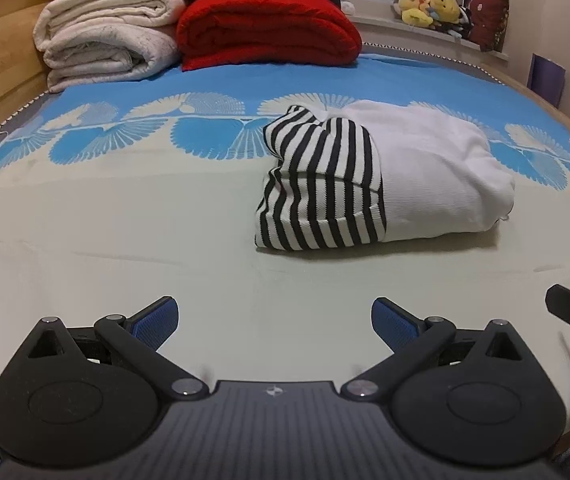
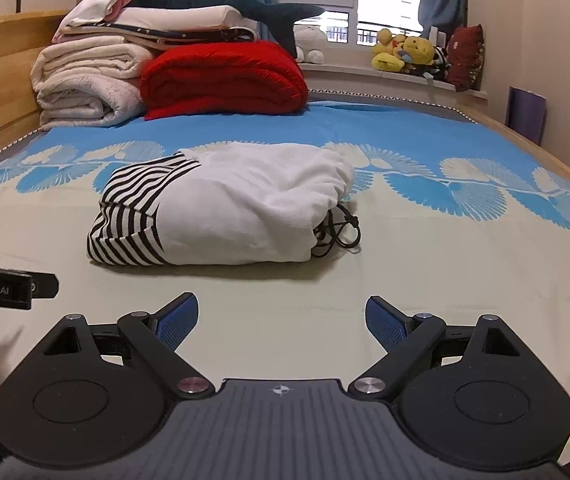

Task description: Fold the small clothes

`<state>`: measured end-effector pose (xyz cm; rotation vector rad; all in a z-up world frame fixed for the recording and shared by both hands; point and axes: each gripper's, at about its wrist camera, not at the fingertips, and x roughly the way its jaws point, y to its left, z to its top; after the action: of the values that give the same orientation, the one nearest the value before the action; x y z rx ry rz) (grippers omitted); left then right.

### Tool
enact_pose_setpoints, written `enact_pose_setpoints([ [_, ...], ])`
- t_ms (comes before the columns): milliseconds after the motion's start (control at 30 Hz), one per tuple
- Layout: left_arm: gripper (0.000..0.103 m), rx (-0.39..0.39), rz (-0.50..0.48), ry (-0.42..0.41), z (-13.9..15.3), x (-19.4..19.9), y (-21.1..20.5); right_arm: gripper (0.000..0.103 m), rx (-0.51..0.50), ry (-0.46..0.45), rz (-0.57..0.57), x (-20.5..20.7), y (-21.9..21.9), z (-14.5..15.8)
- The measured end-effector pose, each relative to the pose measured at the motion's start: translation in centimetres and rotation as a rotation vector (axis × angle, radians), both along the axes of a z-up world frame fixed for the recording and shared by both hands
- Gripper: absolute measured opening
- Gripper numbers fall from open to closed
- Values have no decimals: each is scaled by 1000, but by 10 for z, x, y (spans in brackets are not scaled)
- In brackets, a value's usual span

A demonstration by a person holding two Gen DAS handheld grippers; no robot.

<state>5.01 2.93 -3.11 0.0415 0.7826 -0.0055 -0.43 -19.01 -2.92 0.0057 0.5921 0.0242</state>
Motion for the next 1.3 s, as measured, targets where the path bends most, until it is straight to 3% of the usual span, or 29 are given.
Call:
enact_pose_setpoints([
  [1300, 103, 34, -10, 4, -4, 3, -10, 91, -10, 36, 14, 2, 7, -5],
])
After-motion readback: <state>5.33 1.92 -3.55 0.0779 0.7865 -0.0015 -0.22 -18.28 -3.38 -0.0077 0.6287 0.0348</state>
